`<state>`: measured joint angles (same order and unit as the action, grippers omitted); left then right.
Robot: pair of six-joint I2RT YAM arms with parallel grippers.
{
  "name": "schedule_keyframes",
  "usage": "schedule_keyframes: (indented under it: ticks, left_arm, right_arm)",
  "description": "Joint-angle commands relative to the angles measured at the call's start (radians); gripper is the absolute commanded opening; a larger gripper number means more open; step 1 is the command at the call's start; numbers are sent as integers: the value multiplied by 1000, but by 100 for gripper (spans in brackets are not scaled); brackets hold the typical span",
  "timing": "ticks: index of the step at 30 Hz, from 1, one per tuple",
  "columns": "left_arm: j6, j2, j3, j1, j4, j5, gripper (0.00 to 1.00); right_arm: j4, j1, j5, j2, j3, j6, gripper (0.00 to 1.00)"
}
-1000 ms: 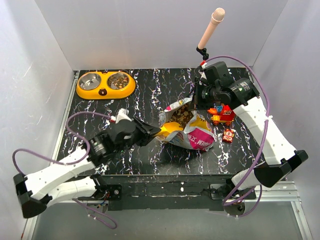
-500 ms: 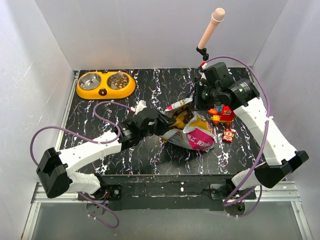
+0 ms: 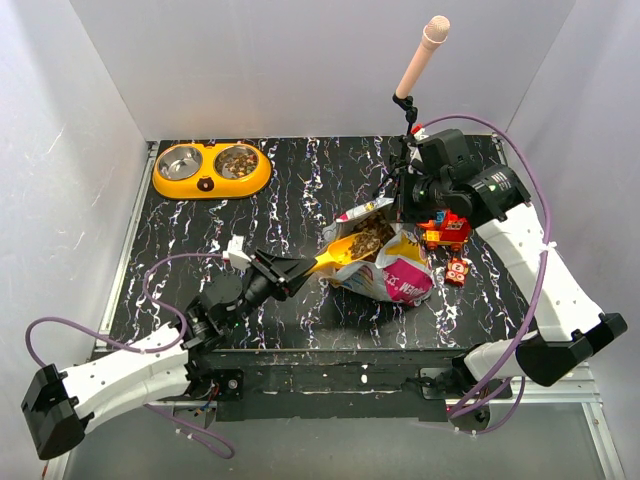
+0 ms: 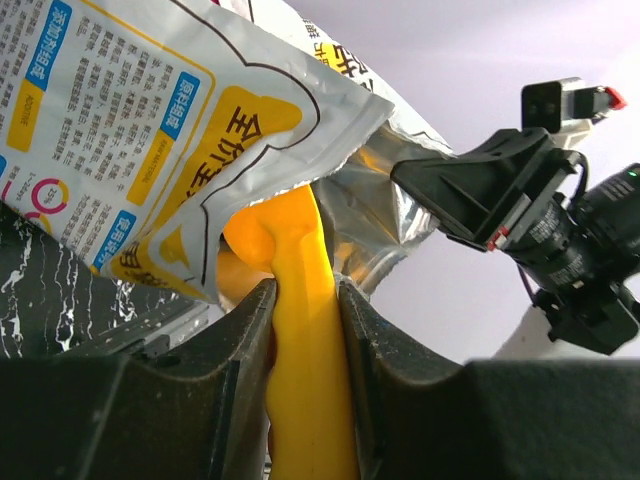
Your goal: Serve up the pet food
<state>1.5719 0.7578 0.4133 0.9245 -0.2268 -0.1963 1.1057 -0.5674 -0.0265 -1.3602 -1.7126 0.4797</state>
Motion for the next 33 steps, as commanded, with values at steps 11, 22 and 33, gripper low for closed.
schedule_keyframes:
  ticks: [11, 22, 33]
  left_arm:
    - [-49, -78, -44, -12, -236, 3, 0]
    - [-66, -15, -50, -15, -337, -29, 0]
    - [-84, 17, 99, -10, -47, -37, 0]
  right_arm:
    - [-47, 21, -10, 26, -162, -35, 1]
    - [-53, 21, -43, 33, -165, -9, 1]
    - [-55, 21, -44, 26, -170, -12, 1]
